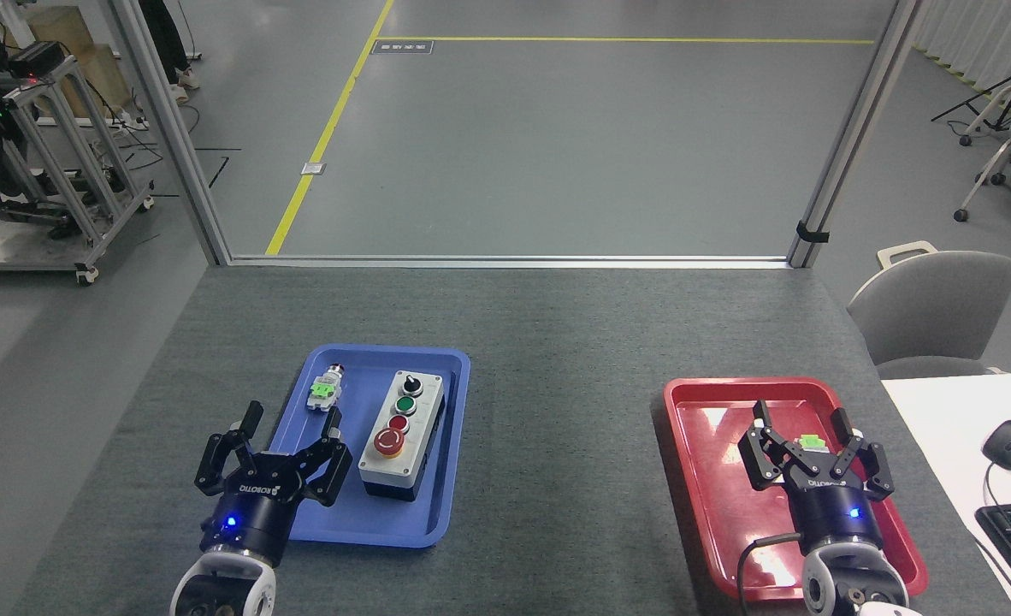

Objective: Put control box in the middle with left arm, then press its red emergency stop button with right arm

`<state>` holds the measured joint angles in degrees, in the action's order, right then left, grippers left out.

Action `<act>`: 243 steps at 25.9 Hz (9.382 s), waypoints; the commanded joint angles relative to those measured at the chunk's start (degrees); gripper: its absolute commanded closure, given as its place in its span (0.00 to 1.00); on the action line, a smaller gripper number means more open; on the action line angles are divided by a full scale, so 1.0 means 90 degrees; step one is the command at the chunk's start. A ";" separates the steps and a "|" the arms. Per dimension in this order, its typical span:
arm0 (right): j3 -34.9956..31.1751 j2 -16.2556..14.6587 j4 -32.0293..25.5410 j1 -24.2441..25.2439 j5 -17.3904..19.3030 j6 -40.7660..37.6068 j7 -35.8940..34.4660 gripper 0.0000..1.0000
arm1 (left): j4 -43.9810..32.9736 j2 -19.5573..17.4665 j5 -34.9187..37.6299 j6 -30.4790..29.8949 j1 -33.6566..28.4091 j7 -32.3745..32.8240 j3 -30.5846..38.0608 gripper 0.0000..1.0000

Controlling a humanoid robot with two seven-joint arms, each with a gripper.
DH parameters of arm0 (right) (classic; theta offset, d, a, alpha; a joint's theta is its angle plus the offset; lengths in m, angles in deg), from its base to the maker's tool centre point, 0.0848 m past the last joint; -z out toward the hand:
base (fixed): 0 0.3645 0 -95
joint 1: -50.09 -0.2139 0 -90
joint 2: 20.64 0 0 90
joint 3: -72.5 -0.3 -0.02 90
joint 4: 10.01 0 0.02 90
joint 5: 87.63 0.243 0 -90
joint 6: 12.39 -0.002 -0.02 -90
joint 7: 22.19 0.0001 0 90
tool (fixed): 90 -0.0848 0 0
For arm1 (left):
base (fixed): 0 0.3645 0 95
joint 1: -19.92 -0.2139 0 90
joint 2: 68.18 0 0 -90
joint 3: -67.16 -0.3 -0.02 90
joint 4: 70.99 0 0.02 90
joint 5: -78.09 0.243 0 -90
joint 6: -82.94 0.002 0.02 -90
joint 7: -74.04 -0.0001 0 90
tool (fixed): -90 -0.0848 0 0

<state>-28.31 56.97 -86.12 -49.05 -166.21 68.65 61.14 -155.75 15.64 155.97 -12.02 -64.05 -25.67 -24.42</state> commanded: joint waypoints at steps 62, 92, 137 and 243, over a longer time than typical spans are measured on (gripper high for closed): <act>0.0000 -0.0020 0.0039 -0.0010 0.0000 0.0009 -0.0001 0.00 | 0.3539 0.0735 0.0643 0.0599 0.1439 0.0054 -0.0811 0.01; 0.0000 0.0019 0.0049 -0.0010 0.0000 -0.0001 -0.0001 0.00 | 0.3568 0.0745 0.0125 0.0336 0.1400 0.0279 -0.1006 0.01; 0.0000 -0.0010 0.0058 -0.0059 0.0010 -0.0001 -0.0001 0.00 | 0.3402 0.1594 -0.0080 0.1361 0.2133 0.0366 -0.4170 1.00; 0.2813 0.0391 0.1943 -0.1240 -0.0811 -0.1905 -0.0030 0.50 | 0.0775 0.0295 -0.1330 -0.0055 0.0131 0.0523 0.0107 0.01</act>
<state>-0.55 60.16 -65.42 -59.70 -174.92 50.24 59.49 -148.83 18.13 144.22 -12.45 -62.92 -20.99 -23.48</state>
